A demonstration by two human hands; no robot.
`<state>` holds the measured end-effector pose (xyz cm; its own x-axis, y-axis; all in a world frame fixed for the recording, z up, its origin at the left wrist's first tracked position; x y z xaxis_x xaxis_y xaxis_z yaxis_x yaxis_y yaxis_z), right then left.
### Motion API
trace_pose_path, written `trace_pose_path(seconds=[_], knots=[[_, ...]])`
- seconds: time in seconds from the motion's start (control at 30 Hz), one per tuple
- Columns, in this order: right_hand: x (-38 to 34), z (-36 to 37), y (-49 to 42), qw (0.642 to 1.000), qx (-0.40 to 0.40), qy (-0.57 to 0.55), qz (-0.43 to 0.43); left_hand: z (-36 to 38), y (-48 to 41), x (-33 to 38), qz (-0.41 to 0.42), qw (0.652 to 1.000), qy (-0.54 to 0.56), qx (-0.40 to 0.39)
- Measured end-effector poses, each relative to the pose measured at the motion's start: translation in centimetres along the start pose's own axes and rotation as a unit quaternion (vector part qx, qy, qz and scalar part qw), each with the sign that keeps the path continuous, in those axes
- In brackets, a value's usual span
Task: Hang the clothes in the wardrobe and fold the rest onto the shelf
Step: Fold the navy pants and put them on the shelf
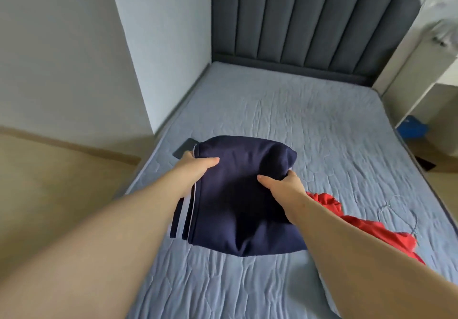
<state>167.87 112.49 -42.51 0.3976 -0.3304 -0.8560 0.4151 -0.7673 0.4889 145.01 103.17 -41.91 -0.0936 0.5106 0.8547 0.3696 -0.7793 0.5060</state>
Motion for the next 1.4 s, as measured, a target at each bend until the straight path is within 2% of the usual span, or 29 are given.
trace_pose_path(seconds=[0.27, 0.4, 0.5, 0.67, 0.8, 1.03, 1.2, 1.4], knots=[[-19.6, 4.0, 11.5, 0.987, -0.103, 0.011, -0.12, -9.3, 15.5, 14.9, 0.085, 0.995, 0.024, 0.045], [-26.3, 8.6, 18.5, 0.969, -0.187, 0.025, -0.159, -15.0, 25.4, 18.6, 0.121, 0.987, 0.032, 0.103], [-29.1, 12.8, 22.6, 0.955, -0.255, 0.029, -0.146, -19.1, 31.8, 19.5, 0.137, 0.979, 0.031, 0.147], [-32.2, 21.4, 28.7, 0.926, -0.353, 0.023, -0.134, -25.7, 41.6, 18.0, 0.152, 0.967, 0.06, 0.197], [-33.6, 30.6, 33.3, 0.884, -0.439, 0.029, -0.159, -31.9, 48.4, 14.8, 0.149, 0.956, 0.095, 0.234], [-35.6, 48.1, 39.5, 0.783, -0.586, -0.052, -0.199, -43.9, 56.3, 7.6, 0.142, 0.93, 0.175, 0.29], [-37.7, 61.2, 43.5, 0.74, -0.643, -0.075, -0.182, -54.4, 60.5, 3.7, 0.15, 0.909, 0.216, 0.324], [-38.9, 74.8, 46.4, 0.716, -0.676, -0.05, -0.168, -65.4, 64.9, -0.8, 0.135, 0.894, 0.243, 0.351]])
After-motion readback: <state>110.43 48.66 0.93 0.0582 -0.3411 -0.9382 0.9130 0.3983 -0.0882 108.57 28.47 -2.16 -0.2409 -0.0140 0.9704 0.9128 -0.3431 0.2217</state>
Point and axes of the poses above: each hand's wrist, its own y-axis away from the middle knuckle, its own z-axis out of the palm, x = y × z, the point moved 10 cm from there along -y, towards the middle knuckle, and after that the axes turned 15 degrees about -x, right-handed, at the moved point
